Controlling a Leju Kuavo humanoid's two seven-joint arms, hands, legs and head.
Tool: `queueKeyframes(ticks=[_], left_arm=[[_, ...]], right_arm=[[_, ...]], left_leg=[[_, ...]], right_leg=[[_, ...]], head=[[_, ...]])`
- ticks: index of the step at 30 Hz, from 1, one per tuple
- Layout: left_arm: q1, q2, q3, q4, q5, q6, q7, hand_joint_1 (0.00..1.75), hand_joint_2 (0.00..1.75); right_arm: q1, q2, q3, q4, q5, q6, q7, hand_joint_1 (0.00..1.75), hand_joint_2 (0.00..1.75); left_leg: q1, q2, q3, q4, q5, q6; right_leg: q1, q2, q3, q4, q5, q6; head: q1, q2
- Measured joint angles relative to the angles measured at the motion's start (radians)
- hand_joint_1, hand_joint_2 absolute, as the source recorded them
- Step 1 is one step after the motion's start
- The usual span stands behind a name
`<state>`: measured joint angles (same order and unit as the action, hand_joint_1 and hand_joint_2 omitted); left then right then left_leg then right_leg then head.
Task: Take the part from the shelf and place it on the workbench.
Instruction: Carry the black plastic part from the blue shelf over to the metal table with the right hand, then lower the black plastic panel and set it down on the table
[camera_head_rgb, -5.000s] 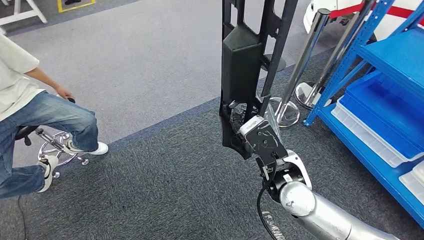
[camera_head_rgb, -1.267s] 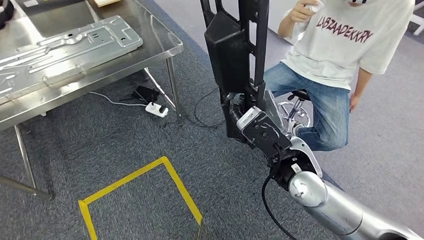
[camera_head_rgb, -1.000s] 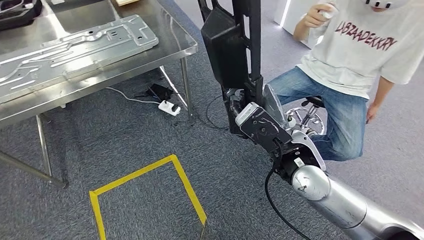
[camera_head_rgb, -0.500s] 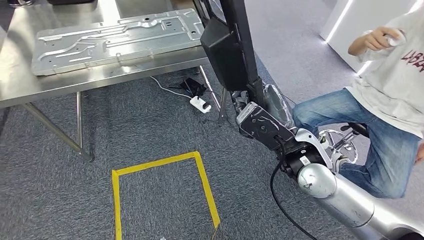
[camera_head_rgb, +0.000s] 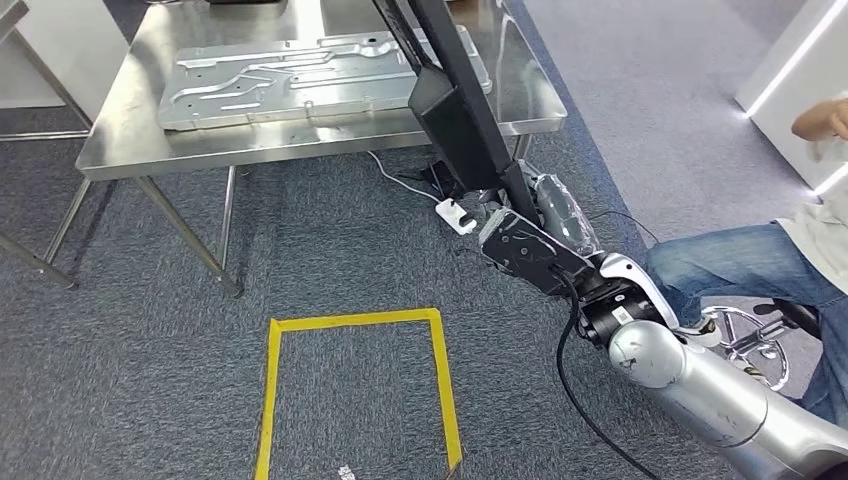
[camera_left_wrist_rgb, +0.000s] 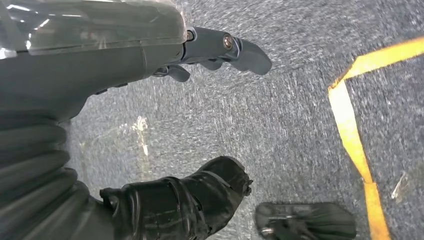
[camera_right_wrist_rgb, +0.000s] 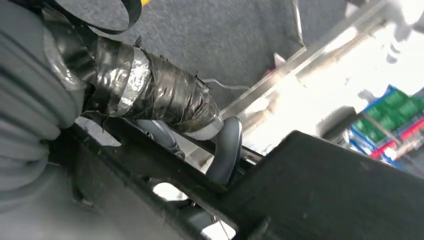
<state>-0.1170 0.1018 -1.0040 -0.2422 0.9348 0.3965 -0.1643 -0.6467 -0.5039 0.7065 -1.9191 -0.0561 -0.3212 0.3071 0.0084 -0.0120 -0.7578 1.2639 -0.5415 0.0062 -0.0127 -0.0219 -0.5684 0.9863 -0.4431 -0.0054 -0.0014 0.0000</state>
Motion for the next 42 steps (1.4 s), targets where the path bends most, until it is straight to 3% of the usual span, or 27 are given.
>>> queueKeyframes(ticks=[1,2,5,7,9,11,12,14,16,17,18,20,21,23,26,28,30,31,32,33,34,36,37,40,42], left_arm=[[0.0,0.001,0.0,0.0,0.002,-0.003,0.0,0.0,1.75],[0.002,0.003,0.001,0.0,0.006,-0.009,-0.001,0.0,1.75],[0.006,0.009,0.002,0.0,0.018,-0.04,-0.006,0.0,1.75],[0.006,0.012,0.006,0.0,0.022,-0.052,-0.009,0.0,1.75],[0.007,0.014,0.012,0.0,0.024,-0.056,-0.011,0.0,1.75],[0.007,0.015,0.017,0.0,0.025,-0.056,-0.012,0.0,1.75],[0.006,0.015,0.018,0.0,0.025,-0.057,-0.013,0.0,1.75],[0.004,0.016,0.019,0.0,0.025,-0.061,-0.018,0.0,1.75],[0.004,0.016,0.02,0.0,0.021,-0.067,-0.027,0.0,1.75],[0.003,0.016,0.02,0.0,0.019,-0.069,-0.031,0.0,1.75],[0.003,0.016,0.02,0.0,0.017,-0.071,-0.035,0.0,1.75],[0.002,0.016,0.02,0.0,0.015,-0.071,-0.038,0.0,1.75],[0.001,0.016,0.02,0.0,0.013,-0.071,-0.038,0.0,1.75],[0.001,0.017,0.02,0.0,0.01,-0.067,-0.037,0.0,1.75],[0.002,0.019,0.02,0.0,0.008,-0.061,-0.032,0.0,1.75],[0.0,0.02,0.02,0.0,0.007,-0.058,-0.031,0.0,1.75],[-0.002,0.02,0.021,0.0,0.008,-0.056,-0.031,0.0,1.75],[-0.002,0.02,0.021,0.0,0.008,-0.056,-0.031,0.0,1.75],[0.0,0.02,0.02,0.0,0.009,-0.056,-0.032,0.0,1.75],[0.002,0.02,0.02,0.0,0.01,-0.056,-0.032,0.0,1.75],[0.003,0.02,0.02,0.0,0.01,-0.057,-0.034,0.0,1.75],[0.003,0.02,0.021,0.0,0.011,-0.061,-0.037,0.0,1.75],[0.002,0.021,0.021,0.0,0.011,-0.063,-0.038,0.0,1.75],[0.001,0.021,0.021,0.0,0.011,-0.067,-0.038,0.0,1.75],[0.001,0.02,0.021,0.0,0.011,-0.068,-0.037,0.0,1.75]], right_arm=[[0.001,-0.003,0.0,0.001,0.002,-0.001,0.001,1.75,1.75],[0.003,-0.005,0.0,0.002,0.005,-0.002,0.001,1.75,1.75],[0.004,-0.007,-0.002,0.002,0.014,-0.008,-0.003,1.75,1.75],[0.003,-0.01,-0.004,0.003,0.018,-0.011,-0.003,1.75,1.75],[0.003,-0.012,-0.005,0.005,0.019,-0.011,-0.003,1.75,1.75],[0.002,-0.014,-0.006,0.005,0.021,-0.011,-0.003,1.75,1.75],[0.002,-0.015,-0.007,0.006,0.023,-0.011,-0.003,1.75,1.75],[0.0,-0.016,-0.009,0.007,0.031,-0.009,0.003,1.75,1.75],[0.0,-0.019,-0.009,0.011,0.054,0.001,0.023,1.75,1.75],[-0.001,-0.023,-0.009,0.014,0.073,0.008,0.038,1.75,1.75],[-0.004,-0.027,-0.009,0.016,0.094,0.015,0.053,1.75,1.75],[-0.017,-0.036,-0.009,0.02,0.139,0.03,0.084,1.75,1.75],[-0.028,-0.04,-0.009,0.021,0.164,0.04,0.101,1.75,1.75],[-0.051,-0.049,-0.009,0.021,0.221,0.066,0.137,1.75,1.75],[-0.069,-0.057,-0.009,0.022,0.305,0.111,0.18,1.75,1.75],[-0.08,-0.059,-0.009,0.021,0.356,0.138,0.2,1.75,1.75],[-0.09,-0.062,-0.009,0.02,0.397,0.158,0.214,1.75,1.75],[-0.091,-0.063,-0.008,0.018,0.412,0.165,0.219,1.75,1.75],[-0.092,-0.063,-0.007,0.016,0.423,0.17,0.223,1.75,1.75],[-0.091,-0.063,-0.006,0.014,0.432,0.175,0.225,1.75,1.75],[-0.091,-0.063,-0.005,0.011,0.441,0.181,0.226,1.75,1.75],[-0.09,-0.063,-0.003,0.006,0.459,0.193,0.227,1.75,1.75],[-0.09,-0.064,-0.002,0.004,0.467,0.199,0.227,1.75,1.75],[-0.087,-0.064,0.001,-0.002,0.482,0.209,0.227,1.75,1.75],[-0.086,-0.064,0.003,-0.007,0.488,0.212,0.227,1.75,1.75]], left_leg=[[0.005,0.004,-0.012,0.021,0.001,-0.006],[0.009,0.007,-0.003,0.004,0.02,-0.012],[0.014,0.018,0.091,-0.173,0.096,-0.02],[0.01,0.018,0.115,-0.216,0.097,-0.009],[0.008,0.013,0.114,-0.214,0.096,0.007],[0.01,0.01,0.118,-0.218,0.097,0.02],[0.012,0.009,0.12,-0.221,0.098,0.026],[0.01,0.006,0.121,-0.222,0.097,0.034],[0.005,0.001,0.121,-0.221,0.096,0.038],[0.004,-0.003,0.122,-0.221,0.096,0.038],[0.003,-0.007,0.123,-0.221,0.096,0.038],[0.0,-0.014,0.125,-0.22,0.096,0.037],[-0.002,-0.016,0.123,-0.22,0.096,0.034],[-0.004,-0.019,0.119,-0.221,0.099,0.026],[-0.002,-0.016,0.113,-0.212,0.091,0.011],[-0.001,-0.007,0.078,-0.136,0.046,0.002],[0.001,-0.001,0.018,-0.013,-0.005,-0.005],[0.001,0.001,-0.003,0.029,-0.012,-0.007],[0.001,0.002,-0.008,0.036,-0.002,-0.007],[0.001,0.004,0.006,0.007,0.023,-0.007],[0.002,0.006,0.037,-0.056,0.058,-0.005],[-0.002,0.01,0.101,-0.175,0.094,0.003],[-0.003,0.011,0.12,-0.211,0.097,0.008],[-0.005,0.007,0.137,-0.229,0.082,0.028],[-0.002,0.005,0.154,-0.233,0.075,0.041]], right_leg=[[-0.002,-0.009,0.0,0.003,-0.003,0.003],[-0.005,-0.015,0.0,0.007,-0.007,0.007],[-0.012,-0.031,-0.001,0.03,-0.025,0.026],[-0.008,-0.036,-0.004,0.038,-0.032,0.038],[-0.007,-0.037,-0.002,0.036,-0.033,0.047],[-0.011,-0.022,-0.01,0.056,-0.05,0.055],[-0.012,-0.01,-0.027,0.094,-0.073,0.057],[-0.011,0.011,-0.092,0.225,-0.132,0.059],[-0.008,0.016,-0.149,0.326,-0.155,0.057],[-0.007,0.016,-0.154,0.326,-0.141,0.054],[-0.005,0.018,-0.139,0.287,-0.111,0.049],[0.0,0.024,-0.079,0.152,-0.045,0.036],[0.002,0.027,-0.053,0.096,-0.025,0.031],[0.008,0.031,-0.032,0.048,-0.017,0.026],[0.002,0.025,-0.027,0.035,-0.01,0.015],[-0.003,0.02,-0.022,0.027,-0.007,0.006],[-0.001,0.017,-0.02,0.027,-0.011,0.001],[0.0,0.016,-0.019,0.027,-0.014,-0.001],[0.0,0.015,-0.016,0.028,-0.017,0.0],[0.0,0.015,-0.012,0.029,-0.021,0.001],[0.0,0.015,-0.006,0.03,-0.026,0.004],[0.003,0.013,0.002,0.034,-0.036,0.013],[0.005,0.012,0.004,0.034,-0.04,0.018],[0.006,0.01,0.008,0.041,-0.043,0.033],[0.004,0.013,-0.012,0.087,-0.054,0.041]], head=[[0.0,0.0],[0.0,0.0],[-0.002,0.0],[-0.003,0.0],[-0.003,0.0],[-0.001,0.0],[0.001,0.0],[0.003,0.0],[0.004,0.0],[0.004,0.0],[0.004,0.0],[0.004,0.0],[0.003,0.0],[0.003,0.0],[0.001,0.0],[-0.004,0.0],[-0.006,0.0],[-0.006,0.0],[-0.006,0.0],[-0.006,0.0],[-0.006,0.0],[-0.006,0.0],[-0.006,0.0],[-0.006,0.0],[-0.002,0.0]])
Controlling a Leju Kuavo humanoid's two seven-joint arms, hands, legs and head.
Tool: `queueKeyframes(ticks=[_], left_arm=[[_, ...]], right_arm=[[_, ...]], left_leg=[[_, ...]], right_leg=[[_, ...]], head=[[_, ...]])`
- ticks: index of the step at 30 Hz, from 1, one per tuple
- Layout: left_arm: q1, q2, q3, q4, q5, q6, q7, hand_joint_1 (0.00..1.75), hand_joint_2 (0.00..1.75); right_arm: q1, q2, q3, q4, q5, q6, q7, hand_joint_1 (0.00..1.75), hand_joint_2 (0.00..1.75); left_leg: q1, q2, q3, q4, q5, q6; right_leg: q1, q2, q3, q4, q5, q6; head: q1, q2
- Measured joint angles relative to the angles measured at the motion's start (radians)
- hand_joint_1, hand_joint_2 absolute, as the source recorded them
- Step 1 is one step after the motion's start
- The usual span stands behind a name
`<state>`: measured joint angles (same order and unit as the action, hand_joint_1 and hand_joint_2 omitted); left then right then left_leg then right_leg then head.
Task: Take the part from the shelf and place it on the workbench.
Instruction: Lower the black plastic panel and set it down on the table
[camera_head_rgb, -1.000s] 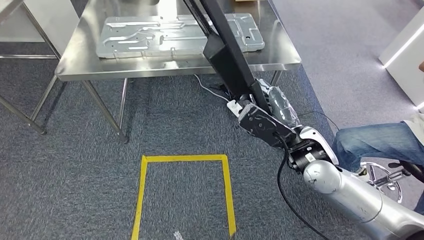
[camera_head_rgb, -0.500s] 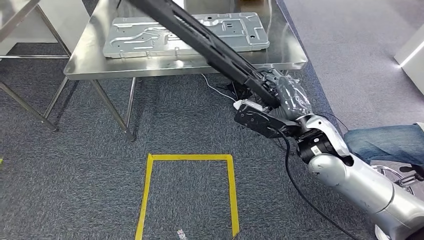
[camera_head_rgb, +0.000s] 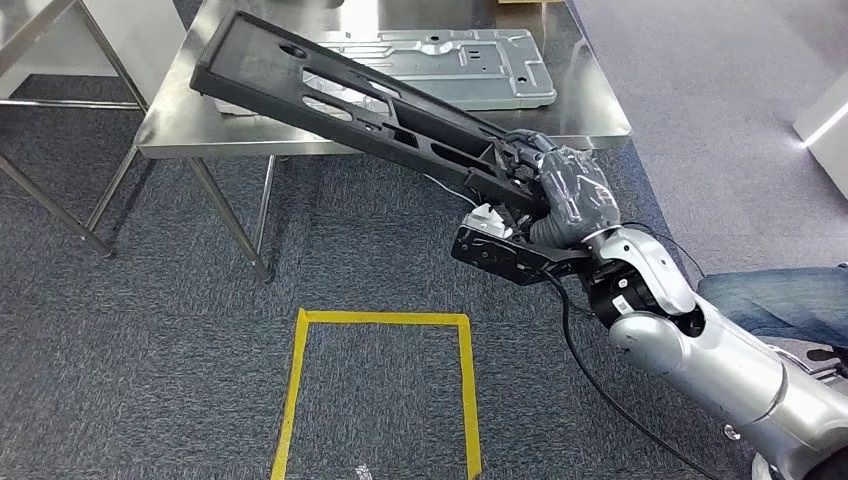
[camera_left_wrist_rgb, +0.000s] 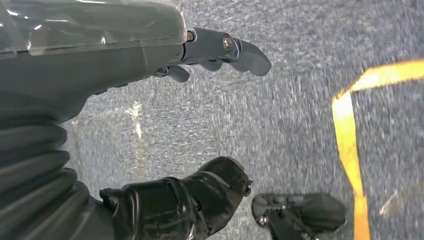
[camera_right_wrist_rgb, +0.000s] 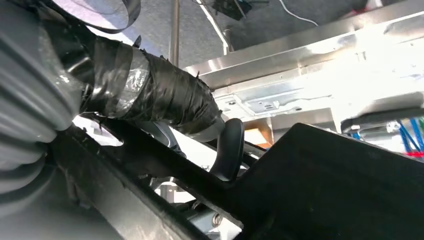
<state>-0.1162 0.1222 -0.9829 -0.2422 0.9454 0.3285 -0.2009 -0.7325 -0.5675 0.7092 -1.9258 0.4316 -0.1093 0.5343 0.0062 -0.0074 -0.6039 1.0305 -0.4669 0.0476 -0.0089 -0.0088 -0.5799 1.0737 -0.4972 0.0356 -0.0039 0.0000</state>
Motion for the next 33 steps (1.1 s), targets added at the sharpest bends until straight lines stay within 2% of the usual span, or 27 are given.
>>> queueKeyframes(ticks=[2,4,5,6,7,8,9,10,11,13,14,15,17,19,20,21,22,23,24,25,26,27,28,30,32,33], left_arm=[[0.0,0.0,0.0,0.0,0.0,0.0,0.001,0.0,1.75],[0.0,0.0,0.0,0.0,0.001,0.0,0.001,0.0,1.75],[0.001,0.0,0.0,0.0,0.001,0.0,0.001,0.0,1.75],[0.002,0.0,0.0,0.0,0.0,0.0,0.001,0.0,1.75],[0.002,0.0,0.0,0.0,0.0,0.0,0.002,0.0,1.75],[0.002,0.0,0.0,0.0,-0.001,-0.001,0.003,0.0,1.75],[0.002,-0.001,0.0,0.0,-0.002,-0.001,0.004,0.0,1.75],[0.001,-0.001,0.0,0.0,-0.003,-0.002,0.005,0.0,1.75],[0.001,-0.001,0.0,0.0,-0.003,-0.003,0.006,0.0,1.75],[0.0,-0.002,0.0,0.0,-0.003,-0.006,0.007,0.0,1.75],[-0.001,-0.002,0.0,0.0,-0.003,-0.007,0.007,0.0,1.75],[-0.002,-0.003,0.0,0.0,-0.004,-0.008,0.006,0.0,1.75],[-0.004,-0.004,0.0,0.0,-0.004,-0.01,0.006,0.0,1.75],[-0.003,-0.005,0.0,0.0,-0.004,-0.012,0.005,0.0,1.75],[-0.001,-0.005,0.0,0.0,-0.004,-0.014,0.005,0.0,1.75],[0.001,-0.005,0.0,0.0,-0.004,-0.015,0.005,0.0,1.75],[0.003,-0.005,0.0,0.0,-0.004,-0.017,0.004,0.0,1.75],[0.005,-0.005,0.0,0.0,-0.004,-0.018,0.004,0.0,1.75],[0.007,-0.005,0.0,0.0,-0.004,-0.019,0.002,0.0,1.75],[0.009,-0.005,0.0,0.0,-0.004,-0.02,0.001,0.0,1.75],[0.011,-0.005,0.0,0.0,-0.004,-0.021,0.0,0.0,1.75],[0.011,-0.005,0.0,0.0,-0.004,-0.022,0.0,0.0,1.75],[0.01,-0.006,0.0,0.0,-0.004,-0.023,-0.001,0.0,1.75],[0.006,-0.006,0.0,0.0,-0.004,-0.022,-0.002,0.0,1.75],[0.003,-0.006,0.0,0.0,-0.003,-0.022,-0.002,0.0,1.75],[0.003,-0.006,0.0,0.0,-0.003,-0.021,-0.002,0.0,1.75]], right_arm=[[0.001,0.0,0.0,-0.003,0.007,0.005,-0.001,1.75,1.75],[0.007,0.0,0.001,-0.005,0.017,0.014,-0.001,1.75,1.75],[0.01,0.0,0.002,-0.005,0.025,0.019,-0.001,1.75,1.75],[0.013,0.0,0.002,-0.005,0.035,0.026,-0.002,1.75,1.75],[0.014,0.0,0.003,-0.005,0.047,0.035,-0.005,1.75,1.75],[0.013,0.0,0.004,-0.005,0.061,0.047,-0.007,1.75,1.75],[0.012,0.0,0.006,-0.005,0.079,0.062,-0.009,1.75,1.75],[0.01,0.0,0.01,-0.006,0.102,0.079,-0.011,1.75,1.75],[0.009,0.0,0.016,-0.006,0.128,0.097,-0.011,1.75,1.75],[0.004,0.0,0.032,-0.008,0.192,0.134,-0.013,1.75,1.75],[0.002,0.0,0.039,-0.009,0.223,0.149,-0.015,1.75,1.75],[-0.001,0.0,0.047,-0.01,0.252,0.164,-0.019,1.75,1.75],[-0.008,0.0,0.062,-0.012,0.299,0.195,-0.029,1.75,1.75],[-0.014,0.0,0.078,-0.012,0.346,0.233,-0.043,1.75,1.75],[-0.015,0.0,0.087,-0.013,0.369,0.252,-0.052,1.75,1.75],[-0.016,0.0,0.096,-0.013,0.392,0.27,-0.062,1.75,1.75],[-0.017,0.0,0.105,-0.014,0.411,0.286,-0.072,1.75,1.75],[-0.018,0.0,0.112,-0.013,0.426,0.299,-0.079,1.75,1.75],[-0.021,0.0,0.12,-0.013,0.439,0.31,-0.085,1.75,1.75],[-0.024,-0.001,0.126,-0.013,0.451,0.318,-0.089,1.75,1.75],[-0.028,-0.001,0.131,-0.014,0.461,0.325,-0.092,1.75,1.75],[-0.032,-0.001,0.136,-0.015,0.47,0.33,-0.094,1.75,1.75],[-0.036,-0.002,0.139,-0.016,0.478,0.333,-0.095,1.75,1.75],[-0.041,-0.003,0.144,-0.019,0.488,0.337,-0.097,1.75,1.75],[-0.044,-0.004,0.148,-0.021,0.5,0.339,-0.096,1.75,1.75],[-0.045,-0.005,0.151,-0.022,0.508,0.341,-0.094,1.75,1.75]], left_leg=[[0.001,-0.001,0.015,-0.002,-0.011,0.01],[0.001,-0.003,0.031,-0.002,-0.026,0.012],[0.001,-0.005,0.042,-0.002,-0.035,0.011],[0.001,-0.008,0.055,-0.002,-0.045,0.01],[0.001,-0.01,0.07,-0.002,-0.055,0.007],[0.001,-0.012,0.082,-0.003,-0.066,0.005],[0.001,-0.014,0.094,-0.004,-0.076,0.001],[0.0,-0.015,0.1,-0.007,-0.085,-0.005],[0.0,-0.015,0.107,-0.008,-0.09,-0.011],[-0.002,-0.015,0.116,-0.009,-0.089,-0.022],[-0.002,-0.013,0.113,0.009,-0.082,-0.026],[-0.002,-0.011,0.092,0.045,-0.073,-0.03],[0.0,-0.006,0.016,0.162,-0.079,-0.038],[0.001,-0.004,-0.063,0.248,-0.138,-0.044],[0.001,-0.003,-0.087,0.256,-0.168,-0.046],[0.001,-0.003,-0.098,0.235,-0.178,-0.046],[0.001,-0.002,-0.099,0.19,-0.157,-0.043],[0.001,-0.001,-0.094,0.128,-0.101,-0.039],[-0.002,-0.001,-0.09,0.073,-0.033,-0.034],[-0.005,0.0,-0.083,0.033,0.023,-0.029],[-0.008,0.0,-0.078,0.012,0.061,-0.023],[-0.011,0.0,-0.074,0.006,0.069,-0.018],[-0.011,0.0,-0.065,0.003,0.065,-0.012],[-0.008,0.0,-0.049,-0.007,0.06,-0.001],[-0.004,0.0,-0.029,-0.012,0.048,0.009],[-0.004,-0.001,-0.02,-0.013,0.04,0.012]], right_leg=[[-0.001,0.004,-0.069,0.113,-0.031,0.006],[-0.002,0.005,-0.152,0.221,-0.063,0.01],[-0.002,0.005,-0.175,0.234,-0.062,0.01],[-0.001,0.005,-0.18,0.209,-0.042,0.008],[-0.001,0.005,-0.167,0.152,-0.002,0.004],[0.0,0.005,-0.148,0.081,0.05,-0.002],[0.004,0.006,-0.131,0.022,0.086,-0.007],[0.008,0.006,-0.118,-0.019,0.111,-0.013],[0.012,0.007,-0.111,-0.038,0.119,-0.019],[0.012,0.008,-0.095,-0.047,0.109,-0.031],[0.01,0.008,-0.083,-0.054,0.106,-0.037],[0.007,0.007,-0.069,-0.059,0.101,-0.043],[0.006,0.004,-0.044,-0.067,0.086,-0.052],[0.007,0.004,-0.02,-0.068,0.065,-0.056],[0.007,0.006,-0.005,-0.068,0.053,-0.056],[0.007,0.008,0.012,-0.067,0.04,-0.055],[0.008,0.008,0.031,-0.067,0.026,-0.053],[0.008,0.008,0.045,-0.067,0.012,-0.051],[0.01,0.009,0.059,-0.064,-0.001,-0.047],[0.01,0.01,0.067,-0.062,-0.013,-0.042],[0.011,0.011,0.073,-0.061,-0.021,-0.036],[0.012,0.012,0.08,-0.059,-0.025,-0.031],[0.011,0.013,0.08,-0.056,-0.025,-0.025],[0.009,0.013,0.057,-0.008,-0.017,-0.017],[0.006,0.012,-0.014,0.104,-0.032,-0.006],[0.004,0.012,-0.056,0.164,-0.056,-0.002]], head=[[0.003,0.0],[0.003,0.0],[0.003,0.0],[0.004,0.0],[0.004,0.0],[0.004,0.0],[0.004,0.0],[0.005,0.0],[0.007,0.0],[0.008,0.0],[0.008,0.0],[0.006,0.0],[0.006,0.0],[0.005,0.0],[0.004,0.0],[0.005,0.0],[0.004,0.0],[0.005,0.0],[0.005,0.0],[0.006,0.0],[0.006,0.0],[0.006,0.0],[0.005,0.0],[0.007,0.0],[0.01,0.0],[0.012,0.0]])
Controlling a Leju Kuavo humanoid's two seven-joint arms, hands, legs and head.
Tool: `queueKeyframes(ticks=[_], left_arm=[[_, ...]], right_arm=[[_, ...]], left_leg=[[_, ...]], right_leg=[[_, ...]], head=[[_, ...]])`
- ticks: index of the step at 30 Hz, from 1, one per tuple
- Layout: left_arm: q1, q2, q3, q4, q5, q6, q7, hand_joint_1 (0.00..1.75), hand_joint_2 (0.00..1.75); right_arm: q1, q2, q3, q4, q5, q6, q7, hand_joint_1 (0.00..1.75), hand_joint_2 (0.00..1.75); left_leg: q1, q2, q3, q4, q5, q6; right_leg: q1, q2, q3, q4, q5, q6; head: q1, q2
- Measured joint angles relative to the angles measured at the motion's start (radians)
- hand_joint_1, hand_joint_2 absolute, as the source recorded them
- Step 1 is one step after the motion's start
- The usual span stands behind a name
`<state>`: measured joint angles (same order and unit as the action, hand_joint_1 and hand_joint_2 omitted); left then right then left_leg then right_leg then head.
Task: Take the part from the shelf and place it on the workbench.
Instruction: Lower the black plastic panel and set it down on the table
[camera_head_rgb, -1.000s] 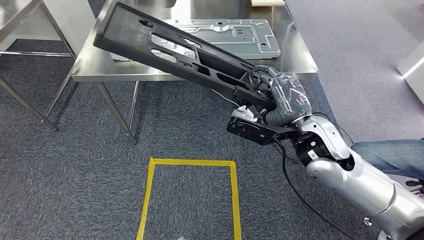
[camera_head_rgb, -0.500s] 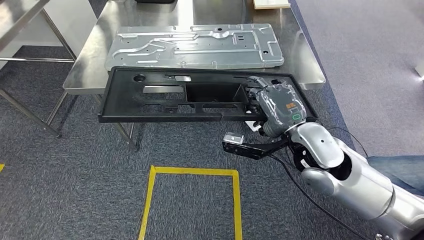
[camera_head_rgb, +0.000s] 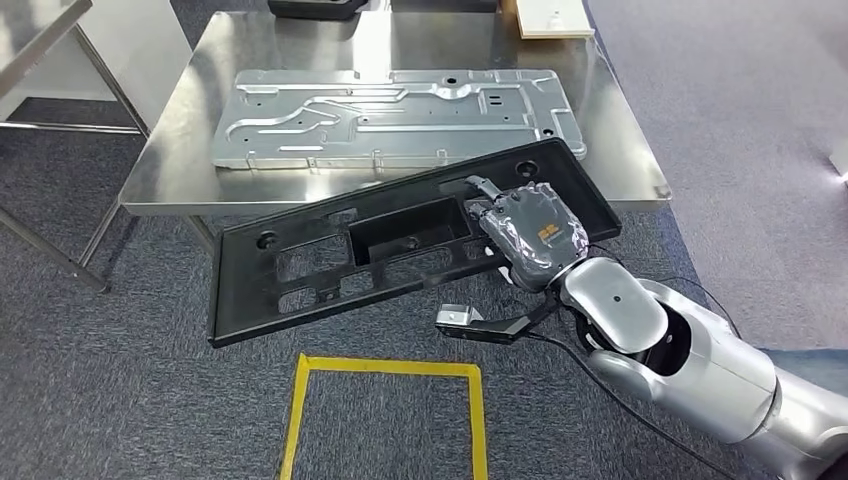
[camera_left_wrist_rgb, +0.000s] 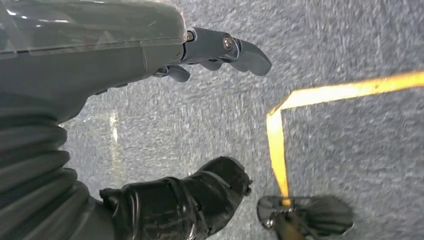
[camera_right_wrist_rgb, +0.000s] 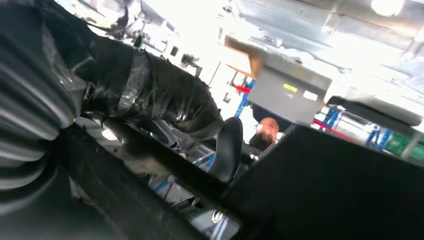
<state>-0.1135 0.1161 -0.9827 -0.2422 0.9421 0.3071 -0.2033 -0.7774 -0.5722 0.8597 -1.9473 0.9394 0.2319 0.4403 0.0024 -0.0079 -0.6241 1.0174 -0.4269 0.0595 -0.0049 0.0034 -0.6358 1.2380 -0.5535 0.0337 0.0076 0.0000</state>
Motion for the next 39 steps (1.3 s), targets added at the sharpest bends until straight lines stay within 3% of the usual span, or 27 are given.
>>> queueKeyframes(ticks=[2,3,4,6,8,11,13,16,17,18,19,21,23,26,28,29,31,32,33,34,36,37,39], left_arm=[[0.001,0.0,0.0,0.0,0.0,0.0,0.0,0.0,1.75],[0.002,0.0,0.0,0.0,0.0,0.0,0.0,0.0,1.75],[0.003,0.0,0.0,0.0,0.0,0.0,0.0,0.0,1.75],[0.003,-0.001,0.0,0.0,0.001,0.0,0.0,0.0,1.75],[0.001,-0.002,0.0,0.0,0.001,0.001,0.001,0.0,1.75],[-0.001,-0.003,0.0,0.0,0.006,0.006,0.006,0.0,1.75],[-0.002,-0.005,0.0,0.0,0.01,0.01,0.01,0.0,1.75],[-0.003,-0.007,0.0,0.0,0.014,0.016,0.015,0.0,1.75],[-0.002,-0.007,0.0,0.0,0.016,0.017,0.016,0.0,1.75],[0.0,-0.008,0.0,0.0,0.017,0.017,0.016,0.0,1.75],[0.002,-0.008,0.0,0.0,0.018,0.017,0.016,0.0,1.75],[0.004,-0.008,0.0,0.0,0.018,0.017,0.017,0.0,1.75],[0.003,-0.009,0.0,0.0,0.018,0.017,0.017,0.0,1.75],[0.002,-0.009,0.0,0.0,0.014,0.015,0.018,0.0,1.75],[0.003,-0.01,0.0,0.0,0.012,0.013,0.018,0.0,1.75],[0.002,-0.01,0.0,0.0,0.012,0.013,0.018,0.0,1.75],[0.002,-0.01,0.0,0.0,0.012,0.013,0.018,0.0,1.75],[0.002,-0.01,0.0,0.0,0.012,0.013,0.018,0.0,1.75],[0.002,-0.01,0.0,0.0,0.012,0.013,0.018,0.0,1.75],[0.002,-0.01,0.0,0.0,0.012,0.012,0.018,0.0,1.75],[0.002,-0.011,0.0,0.0,0.011,0.01,0.018,0.0,1.75],[0.001,-0.012,0.0,0.0,0.011,0.008,0.018,0.0,1.75],[0.0,-0.013,0.0,0.0,0.011,0.004,0.019,0.0,1.75]], right_arm=[[0.0,-0.002,0.006,0.0,0.018,0.007,0.005,1.75,1.75],[0.001,-0.004,0.009,0.0,0.024,0.01,0.006,1.75,1.75],[0.001,-0.007,0.013,0.0,0.029,0.012,0.007,1.75,1.75],[0.001,-0.01,0.019,0.0,0.034,0.014,0.007,1.75,1.75],[-0.002,-0.012,0.025,-0.001,0.051,0.021,0.01,1.75,1.75],[-0.002,-0.018,0.029,-0.003,0.105,0.042,0.022,1.75,1.75],[0.0,-0.023,0.029,-0.002,0.139,0.051,0.036,1.75,1.75],[0.016,-0.034,0.028,0.0,0.178,0.053,0.075,1.75,1.75],[0.027,-0.036,0.027,0.002,0.186,0.052,0.089,1.75,1.75],[0.038,-0.039,0.024,0.004,0.192,0.051,0.101,1.75,1.75],[0.049,-0.042,0.021,0.007,0.194,0.05,0.108,1.75,1.75],[0.064,-0.048,0.014,0.013,0.189,0.05,0.117,1.75,1.75],[0.072,-0.057,0.004,0.019,0.175,0.05,0.127,1.75,1.75],[0.085,-0.068,-0.012,0.032,0.147,0.05,0.138,1.75,1.75],[0.092,-0.075,-0.022,0.041,0.138,0.049,0.139,1.75,1.75],[0.094,-0.079,-0.027,0.044,0.137,0.049,0.139,1.75,1.75],[0.099,-0.084,-0.036,0.052,0.136,0.049,0.14,1.75,1.75],[0.102,-0.085,-0.039,0.055,0.135,0.05,0.141,1.75,1.75],[0.106,-0.086,-0.04,0.059,0.132,0.051,0.141,1.75,1.75],[0.108,-0.087,-0.041,0.063,0.127,0.052,0.142,1.75,1.75],[0.109,-0.091,-0.042,0.073,0.113,0.054,0.145,1.75,1.75],[0.109,-0.093,-0.045,0.08,0.105,0.054,0.147,1.75,1.75],[0.109,-0.096,-0.056,0.094,0.089,0.049,0.152,1.75,1.75]], left_leg=[[0.0,-0.002,0.021,0.001,-0.019,0.0],[0.001,-0.004,0.034,0.001,-0.03,0.0],[0.001,-0.005,0.048,0.002,-0.041,-0.002],[0.001,-0.008,0.075,0.005,-0.064,-0.008],[-0.001,-0.011,0.088,0.005,-0.081,-0.02],[-0.002,-0.011,0.088,0.015,-0.086,-0.036],[-0.001,-0.008,0.058,0.073,-0.091,-0.044],[0.002,-0.001,-0.05,0.245,-0.156,-0.054],[0.002,0.0,-0.079,0.279,-0.173,-0.056],[0.002,0.001,-0.094,0.283,-0.169,-0.057],[0.002,0.001,-0.091,0.252,-0.142,-0.056],[0.002,0.001,-0.053,0.122,-0.05,-0.051],[-0.002,0.002,-0.022,0.03,-0.014,-0.043],[-0.003,0.002,-0.009,0.017,-0.01,-0.028],[0.001,0.002,0.003,0.009,-0.008,-0.018],[0.002,0.002,0.009,0.006,-0.01,-0.013],[0.002,0.002,0.015,0.006,-0.016,-0.006],[0.002,0.002,0.017,0.006,-0.02,-0.004],[0.002,0.002,0.021,0.007,-0.024,-0.004],[0.002,0.001,0.027,0.007,-0.029,-0.005],[0.002,0.0,0.042,0.007,-0.04,-0.009],[0.0,-0.001,0.048,0.008,-0.046,-0.013],[-0.002,-0.003,0.053,0.006,-0.053,-0.022]], right_leg=[[-0.004,0.0,-0.066,0.064,-0.053,0.006],[-0.006,0.0,-0.079,0.053,-0.057,0.008],[-0.007,-0.001,-0.079,0.015,-0.037,0.009],[-0.008,-0.002,-0.054,-0.115,0.071,0.005],[-0.002,-0.003,-0.031,-0.198,0.148,-0.008],[-0.002,-0.001,-0.019,-0.214,0.158,-0.028],[-0.005,-0.002,-0.005,-0.219,0.152,-0.038],[-0.005,-0.004,0.01,-0.222,0.137,-0.051],[-0.004,-0.003,0.016,-0.221,0.131,-0.052],[-0.004,-0.001,0.023,-0.221,0.125,-0.052],[-0.004,0.001,0.031,-0.219,0.118,-0.051],[-0.004,0.002,0.047,-0.216,0.104,-0.046],[-0.002,0.002,0.054,-0.213,0.092,-0.037],[0.001,0.002,0.056,-0.213,0.081,-0.02],[0.0,0.001,0.046,-0.181,0.06,-0.01],[-0.002,0.001,0.024,-0.135,0.039,-0.006],[-0.004,0.001,-0.049,-0.003,-0.011,0.001],[-0.005,0.0,-0.085,0.051,-0.023,0.003],[-0.006,0.0,-0.105,0.072,-0.015,0.005],[-0.007,0.0,-0.105,0.052,0.012,0.004],[-0.008,0.0,-0.055,-0.08,0.095,0.0],[-0.006,0.0,-0.024,-0.147,0.122,-0.004],[0.0,0.001,0.007,-0.211,0.134,-0.012]], head=[[0.0,0.0],[0.0,0.0],[0.0,0.0],[0.001,0.0],[0.001,0.0],[-0.002,0.0],[-0.002,0.0],[-0.002,0.0],[-0.002,0.0],[-0.002,0.0],[-0.002,0.0],[-0.002,0.0],[-0.002,0.0],[-0.001,0.0],[0.001,0.0],[0.002,0.0],[0.002,0.0],[0.002,0.0],[0.003,0.0],[0.003,0.0],[0.003,0.0],[0.002,0.0],[0.002,0.0]])
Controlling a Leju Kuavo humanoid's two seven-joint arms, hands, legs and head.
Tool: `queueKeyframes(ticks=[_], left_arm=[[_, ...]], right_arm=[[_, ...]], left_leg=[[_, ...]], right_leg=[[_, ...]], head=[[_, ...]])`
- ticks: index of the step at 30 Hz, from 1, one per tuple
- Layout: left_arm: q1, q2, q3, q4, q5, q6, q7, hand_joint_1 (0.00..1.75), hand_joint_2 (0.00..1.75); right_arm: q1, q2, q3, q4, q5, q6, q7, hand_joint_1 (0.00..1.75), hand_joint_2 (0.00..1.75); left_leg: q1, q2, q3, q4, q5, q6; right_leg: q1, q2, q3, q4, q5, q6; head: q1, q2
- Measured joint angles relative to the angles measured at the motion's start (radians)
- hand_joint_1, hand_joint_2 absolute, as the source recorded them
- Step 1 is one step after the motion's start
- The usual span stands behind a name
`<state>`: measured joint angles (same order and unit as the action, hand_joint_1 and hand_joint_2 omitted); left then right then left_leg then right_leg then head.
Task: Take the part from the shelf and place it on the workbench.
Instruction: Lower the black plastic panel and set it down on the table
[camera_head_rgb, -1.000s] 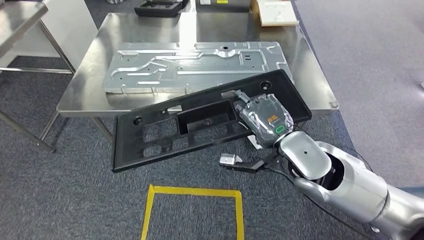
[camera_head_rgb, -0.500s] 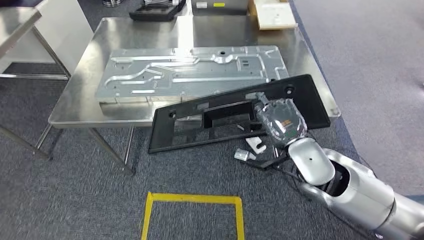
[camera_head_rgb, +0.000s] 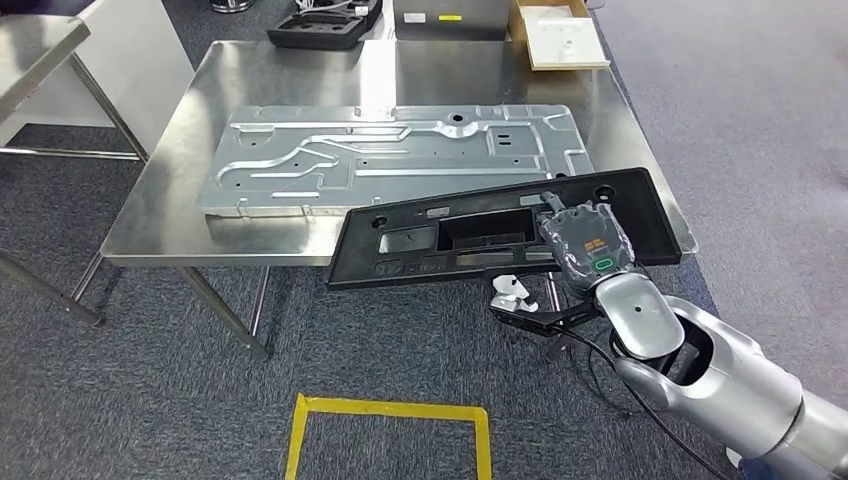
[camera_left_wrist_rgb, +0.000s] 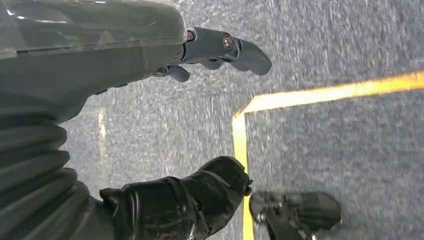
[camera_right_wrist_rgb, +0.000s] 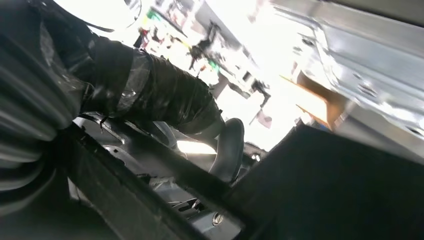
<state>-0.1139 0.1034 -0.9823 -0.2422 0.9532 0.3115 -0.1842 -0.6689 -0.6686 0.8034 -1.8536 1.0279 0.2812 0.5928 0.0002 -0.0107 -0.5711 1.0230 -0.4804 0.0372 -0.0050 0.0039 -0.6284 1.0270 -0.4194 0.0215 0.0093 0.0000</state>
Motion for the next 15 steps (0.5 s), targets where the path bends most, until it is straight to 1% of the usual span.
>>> queueKeyframes(ticks=[1,3,4,5,6,7,8,9,10,11,12,13,14,15], left_arm=[[-0.001,-0.001,0.0,0.0,0.0,-0.001,0.001,0.0,1.75],[-0.001,-0.002,0.0,0.0,-0.001,-0.003,0.006,0.0,1.75],[-0.002,-0.002,0.0,0.0,-0.001,-0.003,0.009,0.0,1.75],[-0.004,-0.003,0.0,0.0,-0.002,-0.003,0.012,0.0,1.75],[-0.005,-0.003,0.0,0.0,-0.002,-0.003,0.014,0.0,1.75],[-0.005,-0.003,0.0,0.0,-0.003,-0.003,0.016,0.0,1.75],[-0.005,-0.003,0.0,0.0,-0.004,-0.003,0.016,0.0,1.75],[-0.003,-0.003,0.0,0.0,-0.006,-0.003,0.016,0.0,1.75],[-0.001,-0.003,0.0,0.0,-0.008,-0.003,0.016,0.0,1.75],[0.001,-0.003,0.0,0.0,-0.01,-0.003,0.016,0.0,1.75],[0.002,-0.003,0.0,0.0,-0.013,-0.003,0.015,0.0,1.75],[0.002,-0.003,0.0,0.0,-0.014,-0.003,0.014,0.0,1.75],[0.001,-0.003,0.0,0.0,-0.015,-0.003,0.013,0.0,1.75],[0.0,-0.003,-0.001,0.0,-0.016,-0.003,0.012,0.0,1.75]], right_arm=[[0.0,-0.001,-0.006,0.008,-0.005,-0.004,0.003,1.75,1.75],[0.001,-0.004,-0.016,0.024,-0.007,-0.018,0.009,1.75,1.75],[0.002,-0.006,-0.02,0.031,-0.004,-0.033,0.013,1.75,1.75],[0.004,-0.006,-0.026,0.037,0.002,-0.052,0.016,1.75,1.75],[0.007,-0.006,-0.033,0.042,0.011,-0.077,0.02,1.75,1.75],[0.01,-0.007,-0.041,0.047,0.022,-0.106,0.023,1.75,1.75],[0.016,-0.007,-0.05,0.051,0.032,-0.136,0.026,1.75,1.75],[0.025,-0.007,-0.06,0.054,0.041,-0.169,0.028,1.75,1.75],[0.036,-0.007,-0.071,0.057,0.042,-0.202,0.029,1.75,1.75],[0.05,-0.006,-0.083,0.059,0.031,-0.238,0.028,1.75,1.75],[0.065,-0.006,-0.096,0.062,0.012,-0.273,0.027,1.75,1.75],[0.08,-0.006,-0.108,0.065,-0.012,-0.308,0.023,1.75,1.75],[0.093,-0.006,-0.122,0.067,-0.038,-0.34,0.019,1.75,1.75],[0.104,-0.005,-0.134,0.07,-0.059,-0.367,0.014,1.75,1.75]], left_leg=[[-0.001,0.0,0.002,-0.002,-0.002,-0.005],[-0.001,0.001,0.005,-0.002,-0.008,-0.015],[0.0,0.002,-0.002,0.016,-0.019,-0.021],[0.0,0.002,-0.021,0.054,-0.037,-0.026],[0.002,0.003,-0.052,0.111,-0.062,-0.03],[0.003,0.004,-0.093,0.18,-0.088,-0.034],[0.004,0.004,-0.131,0.241,-0.104,-0.037],[0.004,0.004,-0.157,0.274,-0.103,-0.038],[0.004,0.004,-0.163,0.268,-0.079,-0.038],[0.003,0.004,-0.148,0.222,-0.039,-0.037],[0.003,0.004,-0.121,0.151,0.008,-0.033],[0.001,0.004,-0.089,0.082,0.04,-0.03],[0.0,0.003,-0.066,0.033,0.056,-0.026],[-0.002,0.003,-0.054,0.007,0.058,-0.022]], right_leg=[[0.003,0.001,0.004,-0.004,-0.004,-0.004],[-0.002,0.002,0.011,-0.011,-0.005,-0.014],[-0.005,0.002,0.016,-0.015,-0.006,-0.02],[-0.008,0.001,0.022,-0.019,-0.007,-0.025],[-0.008,0.0,0.025,-0.02,-0.01,-0.03],[-0.008,0.0,0.028,-0.02,-0.013,-0.034],[-0.007,0.0,0.031,-0.02,-0.017,-0.036],[-0.006,0.0,0.035,-0.02,-0.021,-0.037],[-0.006,0.0,0.043,-0.019,-0.027,-0.036],[-0.005,0.0,0.053,-0.019,-0.033,-0.035],[-0.005,0.0,0.063,-0.019,-0.041,-0.033],[-0.003,-0.001,0.071,-0.018,-0.048,-0.029],[-0.001,-0.001,0.075,-0.017,-0.053,-0.025],[0.0,0.0,0.076,-0.017,-0.057,-0.02]], head=[[0.0,0.0],[0.0,0.0],[-0.002,0.0],[-0.003,0.0],[-0.005,0.0],[-0.006,0.0],[-0.005,0.0],[-0.006,0.0],[-0.006,0.0],[-0.006,0.0],[-0.005,0.0],[-0.006,0.0],[-0.005,0.0],[-0.005,0.0]])
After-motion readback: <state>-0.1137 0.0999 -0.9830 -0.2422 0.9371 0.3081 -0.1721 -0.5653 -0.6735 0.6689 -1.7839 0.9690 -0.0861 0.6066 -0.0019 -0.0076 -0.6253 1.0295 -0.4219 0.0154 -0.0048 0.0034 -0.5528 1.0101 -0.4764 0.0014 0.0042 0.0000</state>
